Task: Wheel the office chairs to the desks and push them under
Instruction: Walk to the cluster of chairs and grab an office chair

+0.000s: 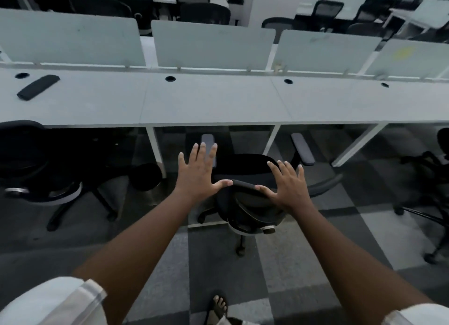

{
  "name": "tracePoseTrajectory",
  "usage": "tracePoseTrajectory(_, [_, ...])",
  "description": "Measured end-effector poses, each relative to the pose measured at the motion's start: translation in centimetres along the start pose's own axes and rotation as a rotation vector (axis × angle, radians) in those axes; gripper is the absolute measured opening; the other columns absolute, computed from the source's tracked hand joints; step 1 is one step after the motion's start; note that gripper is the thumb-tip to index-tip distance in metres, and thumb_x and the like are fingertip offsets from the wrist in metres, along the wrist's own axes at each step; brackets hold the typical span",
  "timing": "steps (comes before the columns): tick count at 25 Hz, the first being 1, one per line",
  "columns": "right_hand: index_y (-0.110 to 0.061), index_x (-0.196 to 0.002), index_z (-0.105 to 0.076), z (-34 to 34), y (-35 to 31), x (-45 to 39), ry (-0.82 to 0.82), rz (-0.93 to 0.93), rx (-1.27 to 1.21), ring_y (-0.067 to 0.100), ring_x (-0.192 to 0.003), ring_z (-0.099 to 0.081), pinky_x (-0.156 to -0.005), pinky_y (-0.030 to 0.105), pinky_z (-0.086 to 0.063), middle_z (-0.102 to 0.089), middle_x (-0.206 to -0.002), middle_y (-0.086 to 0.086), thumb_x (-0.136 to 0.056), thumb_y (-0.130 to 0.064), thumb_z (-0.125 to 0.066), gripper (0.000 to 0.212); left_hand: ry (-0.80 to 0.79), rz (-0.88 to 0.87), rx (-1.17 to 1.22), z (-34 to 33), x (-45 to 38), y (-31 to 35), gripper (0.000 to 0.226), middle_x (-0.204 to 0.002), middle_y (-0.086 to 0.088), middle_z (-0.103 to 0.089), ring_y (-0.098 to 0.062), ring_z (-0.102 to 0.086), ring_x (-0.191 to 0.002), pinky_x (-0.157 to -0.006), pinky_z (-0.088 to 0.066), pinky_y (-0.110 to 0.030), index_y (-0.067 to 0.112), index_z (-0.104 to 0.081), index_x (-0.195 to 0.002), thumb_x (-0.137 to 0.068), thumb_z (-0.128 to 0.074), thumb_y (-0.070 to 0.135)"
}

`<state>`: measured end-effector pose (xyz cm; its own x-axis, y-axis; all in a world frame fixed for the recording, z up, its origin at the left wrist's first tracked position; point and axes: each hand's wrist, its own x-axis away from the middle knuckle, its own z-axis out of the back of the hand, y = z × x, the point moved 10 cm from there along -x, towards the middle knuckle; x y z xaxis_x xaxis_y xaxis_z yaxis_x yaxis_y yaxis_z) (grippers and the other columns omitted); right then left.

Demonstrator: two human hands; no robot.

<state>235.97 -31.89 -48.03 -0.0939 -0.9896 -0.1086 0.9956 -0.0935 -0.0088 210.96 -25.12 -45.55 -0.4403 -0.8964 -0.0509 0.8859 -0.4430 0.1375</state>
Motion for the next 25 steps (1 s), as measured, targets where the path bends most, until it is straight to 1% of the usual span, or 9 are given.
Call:
tracePoseTrajectory(3, [-0.027, -0.159, -0.027, 0.2, 5.3, 3.4, -0.027, -0.071, 0.054, 0.028, -0.152, -0.025, -0.123, 0.060, -0.014, -0.037, -0.161, 0.009, -0.081, -0.095, -0.015, 0.103, 0.009, -0.074, 0.038, -1.1, 0.6, 4.1, 0.115, -0.170, -0.009, 0.002, -0.027, 0.006, -0.157, -0.121, -0.009, -0.064, 0.029, 0.014, -0.160, -0.075, -0.020, 0.098])
tracePoseTrajectory(5, [-0.028, -0.160, -0.023, -0.5, 7.9, 4.7, -0.119, -0.068, 0.101, 0.028, -0.153, -0.022, -0.123, 0.058, -0.012, -0.032, -0.163, 0.009, -0.081, -0.094, -0.020, 0.103, -0.031, -0.080, 0.044, -2.7, 1.7, 6.1, 0.114, -0.170, -0.009, 0.004, -0.028, 0.008, -0.156, -0.121, -0.008, -0.064, 0.030, 0.015, -0.160, -0.075, -0.019, 0.098])
tracePoseTrajectory(11, [-0.030, -0.162, -0.008, -4.2, 14.4, 3.5, -0.287, 0.005, 0.193, 0.031, -0.156, -0.009, -0.123, 0.059, -0.013, -0.014, -0.168, 0.013, -0.087, -0.068, -0.061, 0.099, -0.142, -0.048, -0.086, -5.5, -0.6, 11.4, 0.115, -0.169, -0.010, 0.010, -0.030, 0.014, -0.155, -0.121, -0.007, -0.065, 0.029, 0.013, -0.160, -0.079, -0.044, 0.088])
tracePoseTrajectory(14, [-0.032, -0.160, -0.017, -6.6, 18.1, 1.3, -0.379, 0.068, 0.216, 0.032, -0.155, -0.013, -0.122, 0.061, -0.013, -0.019, -0.166, 0.012, -0.087, -0.058, -0.066, 0.092, -0.248, -0.053, -0.136, -8.5, -4.0, 15.9, 0.114, -0.169, -0.010, 0.010, -0.030, 0.014, -0.155, -0.121, -0.005, -0.064, 0.031, 0.004, -0.162, -0.080, -0.060, 0.078])
tracePoseTrajectory(17, [-0.039, -0.154, -0.028, -10.0, 22.2, -0.2, -0.531, 0.129, 0.206, 0.029, -0.150, -0.025, -0.120, 0.062, -0.014, -0.035, -0.157, 0.008, -0.087, -0.050, -0.067, 0.079, -0.338, -0.043, -0.163, -12.2, -7.9, 19.8, 0.112, -0.170, -0.008, 0.003, -0.028, 0.010, -0.156, -0.122, -0.004, -0.061, 0.033, -0.005, -0.162, -0.078, -0.070, 0.069])
tracePoseTrajectory(20, [-0.044, -0.147, -0.036, -11.9, 24.0, -1.3, -0.546, 0.148, 0.139, 0.026, -0.139, -0.038, -0.118, 0.067, -0.015, -0.049, -0.139, 0.001, -0.088, -0.035, -0.063, 0.066, -0.506, -0.031, -0.124, -15.9, -9.8, 20.6, 0.109, -0.168, -0.003, -0.017, -0.027, -0.006, -0.156, -0.122, -0.017, -0.054, 0.036, -0.016, -0.160, -0.074, -0.078, 0.060])
tracePoseTrajectory(22, [-0.045, -0.140, -0.044, -13.3, 23.2, -2.3, -0.556, 0.161, 0.103, 0.023, -0.130, -0.044, -0.116, 0.072, -0.009, -0.054, -0.130, -0.003, -0.088, -0.030, -0.064, 0.057, -0.581, -0.044, -0.143, -18.3, -9.4, 20.0, 0.087, -0.155, 0.002, -0.043, -0.025, -0.034, -0.147, -0.114, -0.037, -0.046, 0.041, -0.030, -0.155, -0.081, -0.074, 0.050])
tracePoseTrajectory(23, [-0.045, -0.136, -0.047, -13.9, 22.5, -2.8, -0.557, 0.163, 0.094, 0.023, -0.127, -0.047, -0.115, 0.071, -0.008, -0.056, -0.127, -0.005, -0.088, -0.029, -0.065, 0.054, -0.560, -0.043, -0.148, -19.0, -9.2, 19.5, 0.073, -0.144, 0.006, -0.055, -0.023, -0.048, -0.136, -0.107, -0.044, -0.042, 0.044, -0.037, -0.151, -0.086, -0.069, 0.043])
tracePoseTrajectory(25, [-0.046, -0.130, -0.053, -14.3, 21.3, -3.5, -0.505, 0.164, 0.094, 0.021, -0.122, -0.052, -0.115, 0.062, -0.015, -0.061, -0.122, -0.009, -0.086, -0.029, -0.068, 0.050, -0.495, -0.033, -0.153, -19.3, -8.7, 18.9, 0.057, -0.129, 0.009, -0.066, -0.019, -0.060, -0.119, -0.098, -0.049, -0.037, 0.046, -0.048, -0.144, -0.091, -0.061, 0.033])
